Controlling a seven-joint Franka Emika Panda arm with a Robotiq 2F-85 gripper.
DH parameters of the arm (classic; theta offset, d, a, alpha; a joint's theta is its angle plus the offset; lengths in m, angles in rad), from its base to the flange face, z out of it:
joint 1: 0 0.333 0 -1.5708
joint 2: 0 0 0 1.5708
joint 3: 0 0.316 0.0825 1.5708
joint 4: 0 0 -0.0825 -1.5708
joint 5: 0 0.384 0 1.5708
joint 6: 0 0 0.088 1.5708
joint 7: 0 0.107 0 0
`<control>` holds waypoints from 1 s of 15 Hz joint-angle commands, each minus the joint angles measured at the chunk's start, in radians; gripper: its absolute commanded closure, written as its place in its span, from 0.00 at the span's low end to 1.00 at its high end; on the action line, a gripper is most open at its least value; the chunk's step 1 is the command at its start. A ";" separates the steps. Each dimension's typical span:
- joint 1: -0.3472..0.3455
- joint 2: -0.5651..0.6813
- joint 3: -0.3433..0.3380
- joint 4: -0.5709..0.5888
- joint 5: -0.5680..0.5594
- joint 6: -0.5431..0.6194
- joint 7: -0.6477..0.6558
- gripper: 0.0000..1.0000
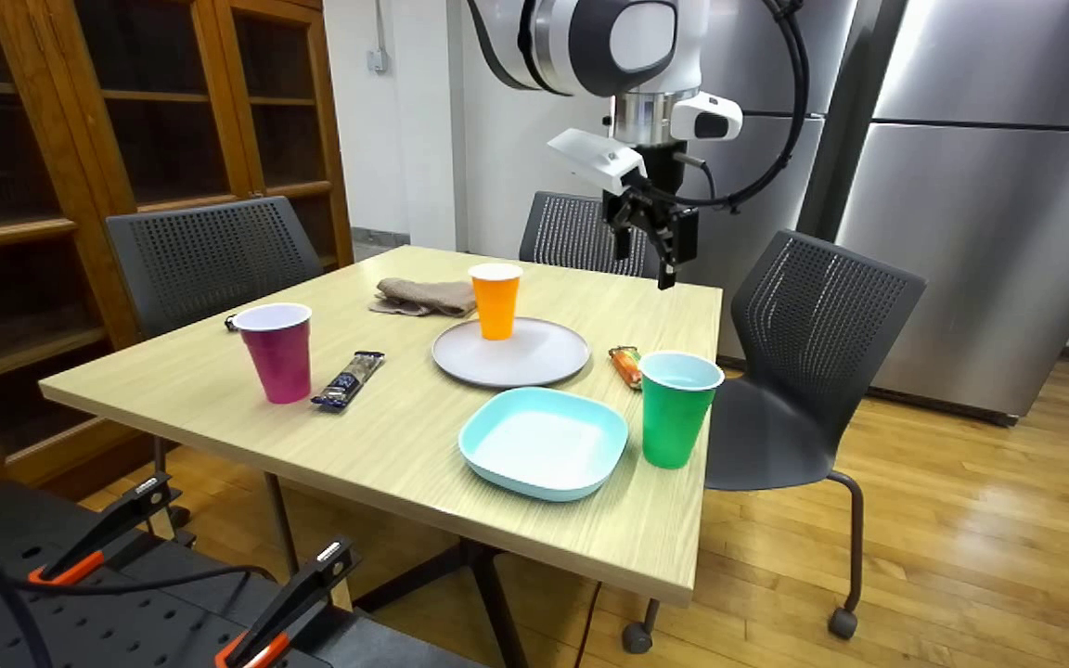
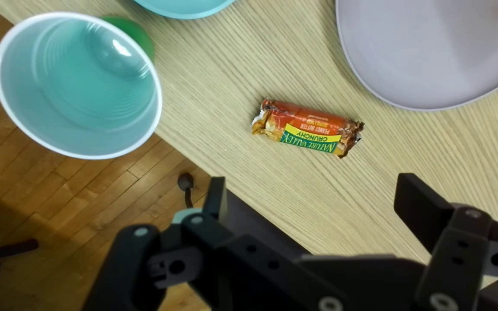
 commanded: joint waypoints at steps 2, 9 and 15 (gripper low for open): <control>-0.014 -0.023 -0.012 -0.026 -0.045 -0.030 -0.012 0.00; -0.020 -0.001 -0.036 -0.040 -0.096 -0.083 -0.015 0.00; -0.044 0.037 -0.016 -0.030 -0.067 -0.090 -0.035 0.00</control>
